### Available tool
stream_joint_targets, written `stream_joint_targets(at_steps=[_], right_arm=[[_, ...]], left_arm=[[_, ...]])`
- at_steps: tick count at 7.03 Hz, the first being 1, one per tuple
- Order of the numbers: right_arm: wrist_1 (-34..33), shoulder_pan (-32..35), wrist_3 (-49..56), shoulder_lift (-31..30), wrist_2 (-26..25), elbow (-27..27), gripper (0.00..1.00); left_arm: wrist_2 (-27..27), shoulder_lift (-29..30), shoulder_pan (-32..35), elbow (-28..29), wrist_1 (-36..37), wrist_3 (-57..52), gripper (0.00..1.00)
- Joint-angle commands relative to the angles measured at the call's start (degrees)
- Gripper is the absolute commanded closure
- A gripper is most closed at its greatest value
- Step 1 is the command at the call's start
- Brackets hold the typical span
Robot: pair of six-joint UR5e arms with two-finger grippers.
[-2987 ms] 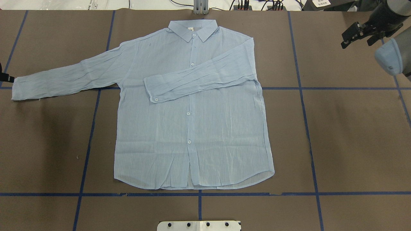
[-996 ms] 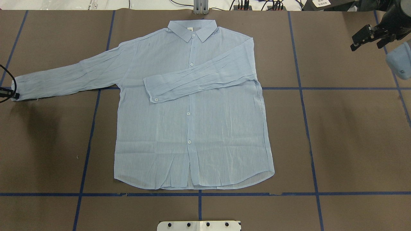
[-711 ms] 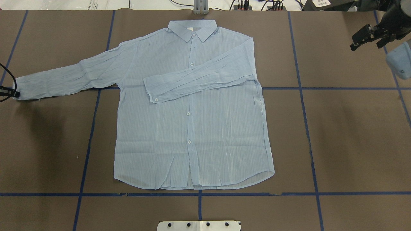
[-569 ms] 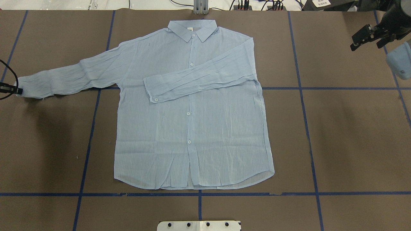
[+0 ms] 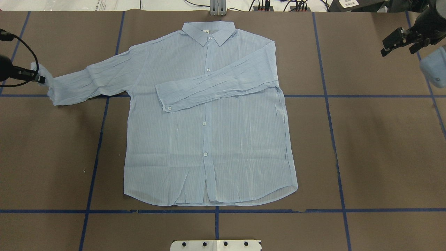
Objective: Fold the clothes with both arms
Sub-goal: 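Grasp the cuff of the other sleeve with the left gripper, then fold the sleeve across the shirt front with the left gripper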
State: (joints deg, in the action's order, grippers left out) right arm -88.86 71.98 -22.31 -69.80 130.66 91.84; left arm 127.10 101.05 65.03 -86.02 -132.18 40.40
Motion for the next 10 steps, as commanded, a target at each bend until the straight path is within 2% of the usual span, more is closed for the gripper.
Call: stream_joint_targets(at_steps=[1, 4, 6, 7, 8, 9, 10], right_arm=[[0.00, 0.00, -0.01, -0.42, 0.03, 0.00, 0.00], [0.00, -0.09, -0.10, -0.43, -0.06, -0.08, 0.00], [0.00, -0.09, -0.10, -0.51, -0.14, 0.00, 0.00], [0.00, -0.09, -0.10, -0.51, -0.23, -0.17, 0.00], [0.00, -0.09, -0.27, -0.51, -0.14, -0.09, 0.00], [0.00, -0.09, -0.19, -0.51, -0.23, -0.35, 0.00], [0.00, -0.09, -0.01, -0.51, -0.23, -0.52, 0.00]], left_arm=[[3.31, 10.16, -2.43, -4.51, 12.61, 10.09, 1.00], [2.80, 21.87, -12.80, -3.02, 13.09, 32.67, 1.00], [-2.97, 30.47, -19.81, 2.14, 12.48, 44.27, 1.00], [-3.44, 35.92, -21.25, 7.04, 12.39, 47.46, 1.00], [-6.57, 39.02, -23.87, 11.01, 12.21, 48.45, 1.00], [-9.39, 38.96, -27.20, 11.57, 10.73, 48.46, 1.00], [-9.59, 38.87, -28.98, 12.10, 10.19, 48.28, 0.75]])
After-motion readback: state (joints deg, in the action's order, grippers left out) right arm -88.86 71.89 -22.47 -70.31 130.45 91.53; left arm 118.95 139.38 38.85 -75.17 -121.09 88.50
